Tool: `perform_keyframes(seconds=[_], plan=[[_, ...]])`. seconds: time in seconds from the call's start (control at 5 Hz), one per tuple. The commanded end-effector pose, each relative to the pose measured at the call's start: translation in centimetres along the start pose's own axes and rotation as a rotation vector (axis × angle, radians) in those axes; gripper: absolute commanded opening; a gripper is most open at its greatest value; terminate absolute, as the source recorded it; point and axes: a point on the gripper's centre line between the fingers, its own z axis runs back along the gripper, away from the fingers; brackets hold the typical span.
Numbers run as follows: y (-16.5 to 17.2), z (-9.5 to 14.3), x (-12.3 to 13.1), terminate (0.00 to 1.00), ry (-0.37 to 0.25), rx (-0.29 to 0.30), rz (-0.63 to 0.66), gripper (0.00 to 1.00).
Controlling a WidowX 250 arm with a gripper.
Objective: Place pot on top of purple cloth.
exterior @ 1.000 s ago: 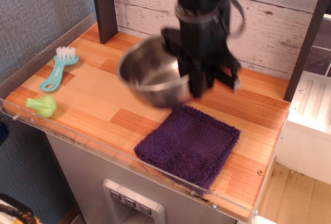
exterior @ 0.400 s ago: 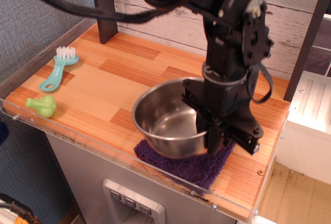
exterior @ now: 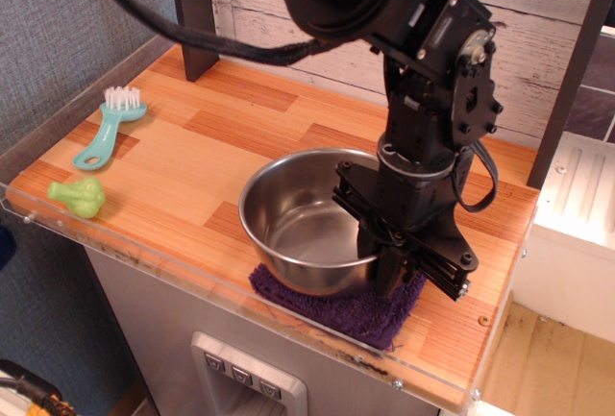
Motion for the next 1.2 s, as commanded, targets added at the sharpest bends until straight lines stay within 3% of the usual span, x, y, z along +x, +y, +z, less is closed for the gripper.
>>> perform_keyframes(seconds=[0.0, 0.2, 0.4, 0.6, 1.0], plan=[[-0.3, 1.6, -0.2, 0.00, -0.072, -0.010, -0.055, 1.00], [0.3, 4.1, -0.1, 0.00, -0.168, -0.025, -0.039, 1.00], [3.1, 8.2, -0.9, 0.00, -0.303, -0.012, 0.078, 1.00], [6.8, 10.1, -2.3, 0.00, -0.259, 0.066, 0.269, 1.00], [10.2, 8.2, -3.1, 0.00, -0.172, 0.055, 0.316, 1.00]])
